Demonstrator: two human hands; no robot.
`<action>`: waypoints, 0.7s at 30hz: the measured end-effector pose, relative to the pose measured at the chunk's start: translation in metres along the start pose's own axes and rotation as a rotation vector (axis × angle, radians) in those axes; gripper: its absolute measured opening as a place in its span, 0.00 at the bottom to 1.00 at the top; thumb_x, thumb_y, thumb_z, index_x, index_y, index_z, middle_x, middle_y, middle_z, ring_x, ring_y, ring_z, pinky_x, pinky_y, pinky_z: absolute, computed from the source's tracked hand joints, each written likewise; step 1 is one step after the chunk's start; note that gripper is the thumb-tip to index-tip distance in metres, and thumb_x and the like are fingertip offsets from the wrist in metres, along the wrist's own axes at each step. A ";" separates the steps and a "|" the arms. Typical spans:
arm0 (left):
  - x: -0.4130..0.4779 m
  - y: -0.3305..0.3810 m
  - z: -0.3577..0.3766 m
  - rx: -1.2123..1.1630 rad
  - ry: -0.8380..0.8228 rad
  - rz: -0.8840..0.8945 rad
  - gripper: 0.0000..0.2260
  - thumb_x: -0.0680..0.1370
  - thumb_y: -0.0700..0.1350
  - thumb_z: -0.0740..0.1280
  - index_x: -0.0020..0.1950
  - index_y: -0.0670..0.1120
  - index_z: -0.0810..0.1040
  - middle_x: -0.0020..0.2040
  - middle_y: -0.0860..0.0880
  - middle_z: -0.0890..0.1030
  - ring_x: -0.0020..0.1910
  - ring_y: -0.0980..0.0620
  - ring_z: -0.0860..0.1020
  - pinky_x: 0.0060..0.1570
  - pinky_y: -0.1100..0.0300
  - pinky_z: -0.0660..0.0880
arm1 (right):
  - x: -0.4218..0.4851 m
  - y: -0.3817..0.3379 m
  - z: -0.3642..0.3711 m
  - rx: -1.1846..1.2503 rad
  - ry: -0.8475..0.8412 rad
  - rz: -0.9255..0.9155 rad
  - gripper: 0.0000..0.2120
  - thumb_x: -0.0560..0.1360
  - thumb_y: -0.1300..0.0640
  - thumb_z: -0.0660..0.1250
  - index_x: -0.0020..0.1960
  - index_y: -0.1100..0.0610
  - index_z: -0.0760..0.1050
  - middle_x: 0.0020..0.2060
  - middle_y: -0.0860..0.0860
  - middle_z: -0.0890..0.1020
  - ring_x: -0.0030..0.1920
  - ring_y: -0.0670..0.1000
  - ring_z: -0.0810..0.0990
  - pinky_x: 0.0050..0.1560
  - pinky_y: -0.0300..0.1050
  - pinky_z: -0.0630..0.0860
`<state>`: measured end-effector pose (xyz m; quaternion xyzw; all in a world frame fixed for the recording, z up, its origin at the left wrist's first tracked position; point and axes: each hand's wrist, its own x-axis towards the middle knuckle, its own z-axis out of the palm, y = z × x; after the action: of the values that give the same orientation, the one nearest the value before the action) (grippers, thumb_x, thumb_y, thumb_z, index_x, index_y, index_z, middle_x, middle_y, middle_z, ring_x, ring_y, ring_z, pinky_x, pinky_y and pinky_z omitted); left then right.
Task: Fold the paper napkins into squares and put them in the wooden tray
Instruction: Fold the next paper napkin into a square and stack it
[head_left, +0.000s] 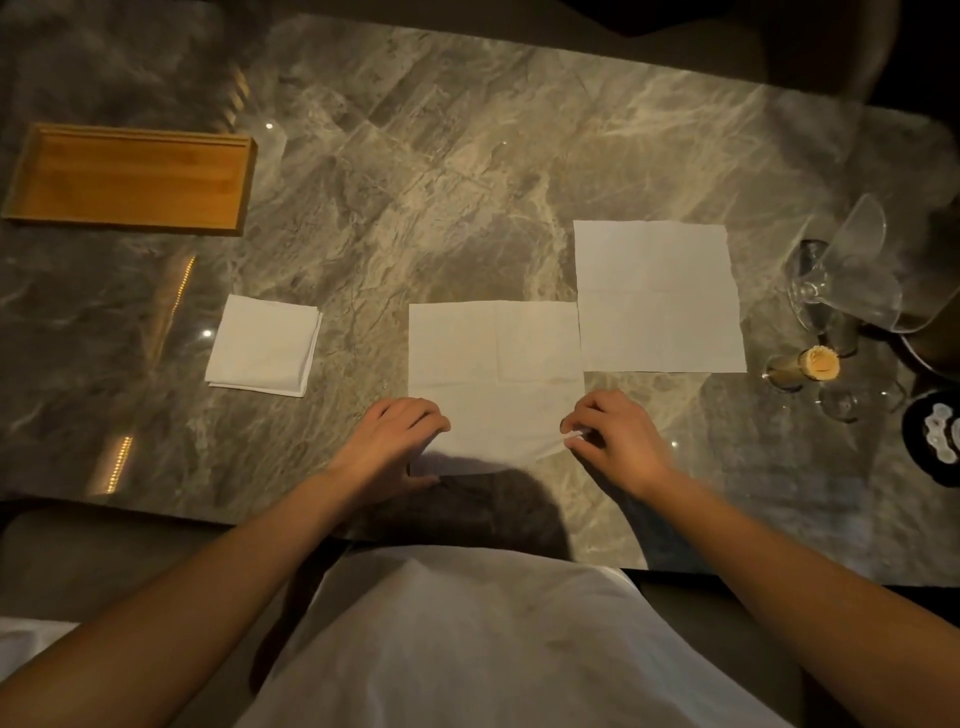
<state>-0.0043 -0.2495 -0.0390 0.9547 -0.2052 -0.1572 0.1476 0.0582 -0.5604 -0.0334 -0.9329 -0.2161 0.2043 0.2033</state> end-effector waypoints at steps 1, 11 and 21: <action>0.000 -0.001 0.000 -0.003 -0.012 0.003 0.30 0.65 0.57 0.74 0.63 0.49 0.71 0.64 0.48 0.73 0.62 0.46 0.71 0.62 0.50 0.66 | 0.003 -0.002 0.000 0.041 0.008 0.023 0.05 0.73 0.53 0.70 0.48 0.52 0.81 0.48 0.49 0.79 0.51 0.50 0.76 0.53 0.52 0.74; 0.006 -0.022 -0.003 -0.042 0.020 -0.018 0.41 0.61 0.58 0.74 0.71 0.47 0.64 0.70 0.45 0.68 0.68 0.44 0.66 0.64 0.45 0.64 | 0.021 -0.012 -0.020 0.373 -0.085 0.071 0.02 0.73 0.57 0.71 0.44 0.55 0.81 0.45 0.49 0.81 0.48 0.50 0.79 0.53 0.55 0.77; 0.025 -0.023 -0.012 -0.109 0.275 -0.110 0.16 0.71 0.36 0.68 0.58 0.44 0.78 0.61 0.44 0.78 0.61 0.43 0.74 0.56 0.49 0.69 | 0.020 -0.010 -0.025 0.571 -0.162 0.108 0.04 0.70 0.64 0.73 0.45 0.61 0.82 0.45 0.56 0.83 0.47 0.56 0.81 0.54 0.55 0.77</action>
<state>0.0298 -0.2374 -0.0419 0.9675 -0.1213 -0.0437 0.2173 0.0831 -0.5496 -0.0131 -0.8288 -0.1153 0.3410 0.4284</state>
